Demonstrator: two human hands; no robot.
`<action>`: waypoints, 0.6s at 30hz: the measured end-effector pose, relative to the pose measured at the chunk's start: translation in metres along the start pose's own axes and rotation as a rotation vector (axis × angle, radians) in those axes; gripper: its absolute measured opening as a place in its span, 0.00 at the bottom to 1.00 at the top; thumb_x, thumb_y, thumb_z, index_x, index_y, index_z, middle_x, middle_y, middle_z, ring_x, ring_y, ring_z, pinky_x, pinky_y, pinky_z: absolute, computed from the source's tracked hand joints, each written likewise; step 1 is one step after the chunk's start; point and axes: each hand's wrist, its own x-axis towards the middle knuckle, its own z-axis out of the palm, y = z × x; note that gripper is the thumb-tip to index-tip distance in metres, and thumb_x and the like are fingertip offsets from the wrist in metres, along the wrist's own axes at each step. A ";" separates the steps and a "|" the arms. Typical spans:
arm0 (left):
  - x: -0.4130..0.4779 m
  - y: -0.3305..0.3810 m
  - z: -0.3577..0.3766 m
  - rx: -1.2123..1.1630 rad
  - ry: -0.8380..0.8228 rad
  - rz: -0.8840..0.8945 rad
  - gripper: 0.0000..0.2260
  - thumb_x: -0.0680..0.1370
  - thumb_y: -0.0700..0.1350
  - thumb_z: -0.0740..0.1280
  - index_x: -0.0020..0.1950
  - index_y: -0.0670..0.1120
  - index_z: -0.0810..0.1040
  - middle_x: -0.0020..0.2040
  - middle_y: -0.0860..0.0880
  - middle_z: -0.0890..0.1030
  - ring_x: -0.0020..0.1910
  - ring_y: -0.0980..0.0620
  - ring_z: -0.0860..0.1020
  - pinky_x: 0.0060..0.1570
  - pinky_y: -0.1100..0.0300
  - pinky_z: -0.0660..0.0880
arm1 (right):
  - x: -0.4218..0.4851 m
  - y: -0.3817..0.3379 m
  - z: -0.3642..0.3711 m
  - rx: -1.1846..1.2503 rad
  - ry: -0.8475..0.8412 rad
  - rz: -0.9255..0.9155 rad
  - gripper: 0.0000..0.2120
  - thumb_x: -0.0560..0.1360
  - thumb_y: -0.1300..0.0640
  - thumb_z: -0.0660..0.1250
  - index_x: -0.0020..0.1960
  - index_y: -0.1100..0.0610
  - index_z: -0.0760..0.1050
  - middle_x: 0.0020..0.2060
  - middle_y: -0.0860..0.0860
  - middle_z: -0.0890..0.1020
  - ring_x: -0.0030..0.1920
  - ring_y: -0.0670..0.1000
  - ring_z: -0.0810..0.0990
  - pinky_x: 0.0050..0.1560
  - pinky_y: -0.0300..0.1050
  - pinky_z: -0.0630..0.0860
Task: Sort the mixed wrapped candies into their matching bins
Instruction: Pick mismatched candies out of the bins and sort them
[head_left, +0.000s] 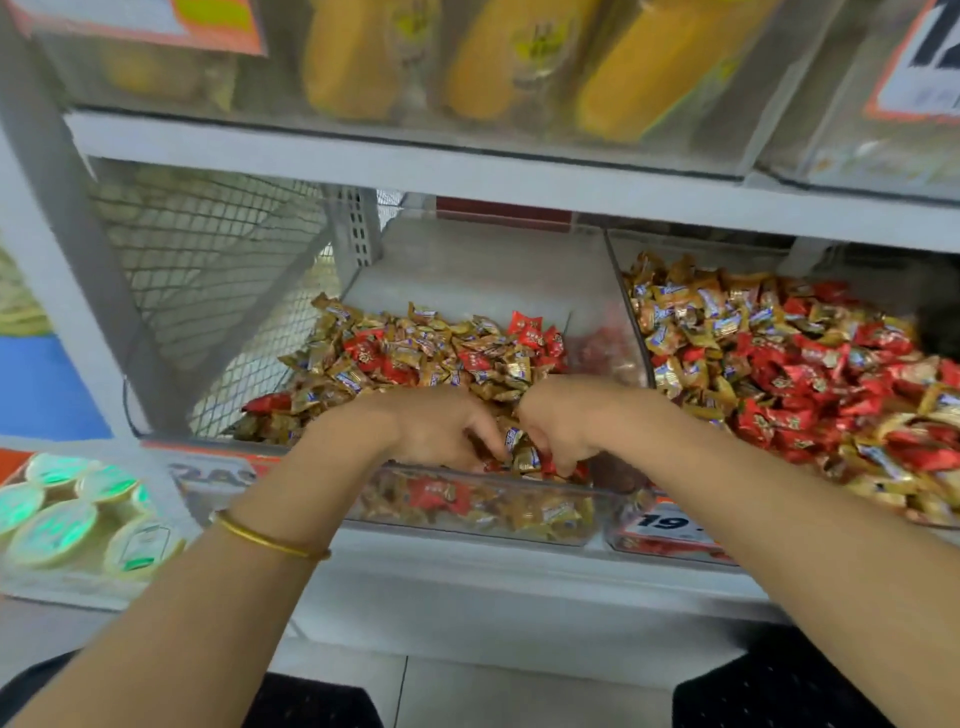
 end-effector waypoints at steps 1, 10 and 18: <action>0.003 -0.001 0.001 0.023 -0.008 -0.007 0.15 0.76 0.42 0.67 0.62 0.50 0.78 0.60 0.54 0.78 0.56 0.58 0.74 0.56 0.65 0.69 | 0.001 0.001 0.000 0.021 0.026 0.018 0.10 0.70 0.59 0.73 0.44 0.55 0.72 0.38 0.51 0.74 0.43 0.54 0.76 0.43 0.43 0.75; 0.002 -0.019 0.003 0.077 0.242 -0.082 0.03 0.74 0.41 0.70 0.44 0.48 0.78 0.48 0.55 0.77 0.55 0.55 0.73 0.62 0.54 0.68 | -0.004 0.010 -0.014 0.545 0.235 0.031 0.12 0.76 0.65 0.61 0.34 0.63 0.70 0.36 0.59 0.77 0.42 0.57 0.83 0.41 0.48 0.81; -0.022 -0.021 -0.014 -0.297 0.625 -0.078 0.07 0.74 0.36 0.68 0.39 0.46 0.75 0.39 0.50 0.78 0.40 0.54 0.76 0.36 0.70 0.70 | -0.001 -0.015 -0.010 0.801 0.173 -0.187 0.05 0.72 0.61 0.69 0.47 0.55 0.82 0.45 0.46 0.81 0.50 0.46 0.77 0.52 0.45 0.77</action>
